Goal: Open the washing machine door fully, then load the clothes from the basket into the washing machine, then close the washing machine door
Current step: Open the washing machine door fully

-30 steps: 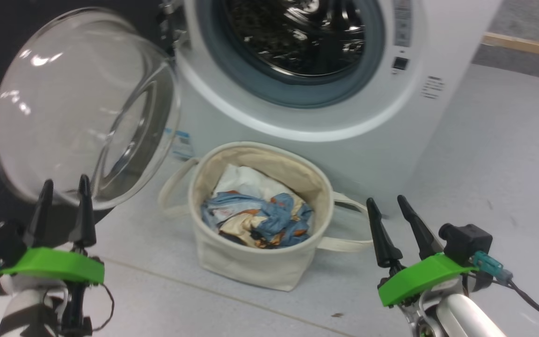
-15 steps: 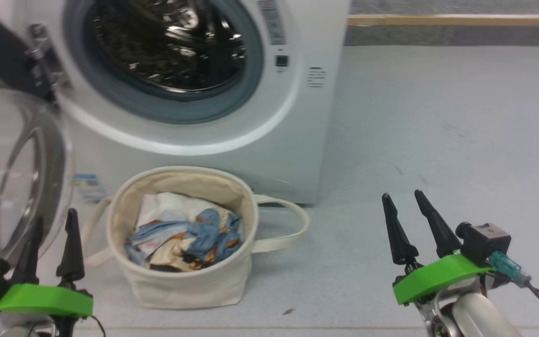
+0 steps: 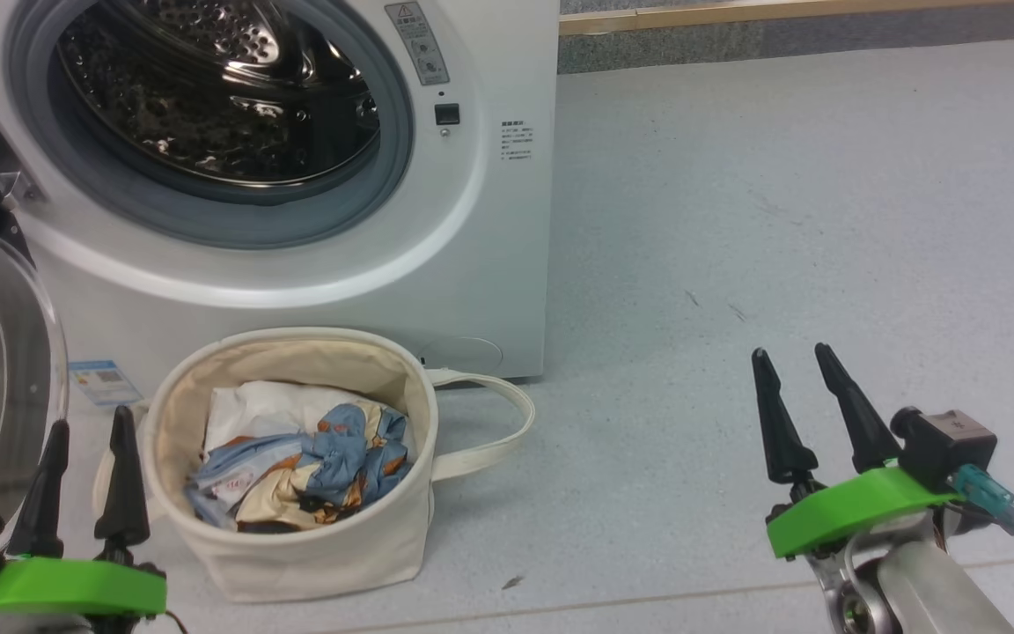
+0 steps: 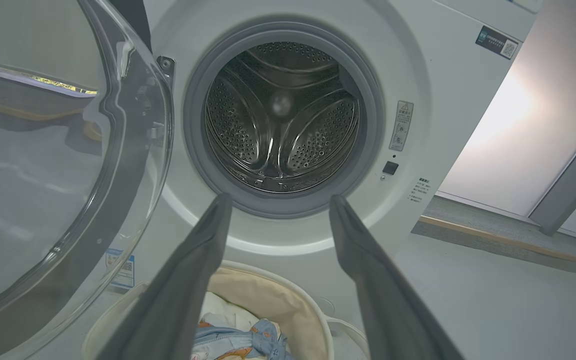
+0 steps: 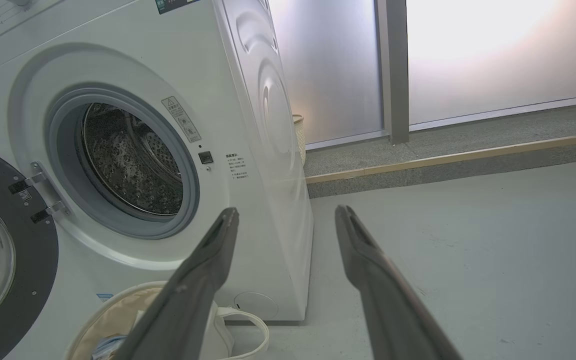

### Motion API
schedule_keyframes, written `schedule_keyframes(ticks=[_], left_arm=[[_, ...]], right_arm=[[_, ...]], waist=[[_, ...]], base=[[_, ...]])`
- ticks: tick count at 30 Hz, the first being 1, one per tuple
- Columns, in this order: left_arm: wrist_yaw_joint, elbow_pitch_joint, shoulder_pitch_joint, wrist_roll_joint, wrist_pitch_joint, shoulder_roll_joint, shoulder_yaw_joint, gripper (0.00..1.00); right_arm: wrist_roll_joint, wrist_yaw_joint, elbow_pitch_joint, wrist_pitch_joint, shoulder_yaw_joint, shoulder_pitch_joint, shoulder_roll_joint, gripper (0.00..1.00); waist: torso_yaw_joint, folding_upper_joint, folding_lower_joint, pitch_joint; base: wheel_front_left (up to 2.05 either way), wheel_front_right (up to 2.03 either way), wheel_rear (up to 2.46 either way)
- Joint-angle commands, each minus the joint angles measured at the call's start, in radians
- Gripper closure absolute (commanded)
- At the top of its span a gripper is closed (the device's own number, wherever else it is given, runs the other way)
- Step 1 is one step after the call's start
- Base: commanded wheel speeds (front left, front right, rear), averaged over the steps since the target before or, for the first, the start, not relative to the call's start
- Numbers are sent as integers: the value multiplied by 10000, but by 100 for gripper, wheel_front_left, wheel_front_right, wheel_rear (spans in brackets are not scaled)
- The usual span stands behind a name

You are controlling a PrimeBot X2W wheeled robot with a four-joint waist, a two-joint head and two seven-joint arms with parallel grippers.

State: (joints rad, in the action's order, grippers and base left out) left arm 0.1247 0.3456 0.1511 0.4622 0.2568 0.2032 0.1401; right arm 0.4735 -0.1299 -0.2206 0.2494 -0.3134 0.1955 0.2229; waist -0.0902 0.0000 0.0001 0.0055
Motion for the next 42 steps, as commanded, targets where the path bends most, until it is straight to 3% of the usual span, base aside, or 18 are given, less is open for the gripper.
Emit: schedule_keyframes(ticks=[1, 33, 42], left_arm=[[59, -367, 161, 8, 49, 238, 376, 0], [59, -74, 224, -24, 49, 224, 326, 0], [59, -76, 220, -42, 49, 240, 454, 0]], right_arm=[[-107, -8, 346, 124, -60, 171, 111, 0], [-143, -8, 242, 124, 26, 90, 133, 0], [-131, -8, 259, 124, 10, 73, 115, 0]], waist=[[43, 0, -1, 0], [632, 0, -1, -41], [714, 0, -1, -26]], base=[[0, 0, 0], [1, -1, 0], [60, -95, 34]])
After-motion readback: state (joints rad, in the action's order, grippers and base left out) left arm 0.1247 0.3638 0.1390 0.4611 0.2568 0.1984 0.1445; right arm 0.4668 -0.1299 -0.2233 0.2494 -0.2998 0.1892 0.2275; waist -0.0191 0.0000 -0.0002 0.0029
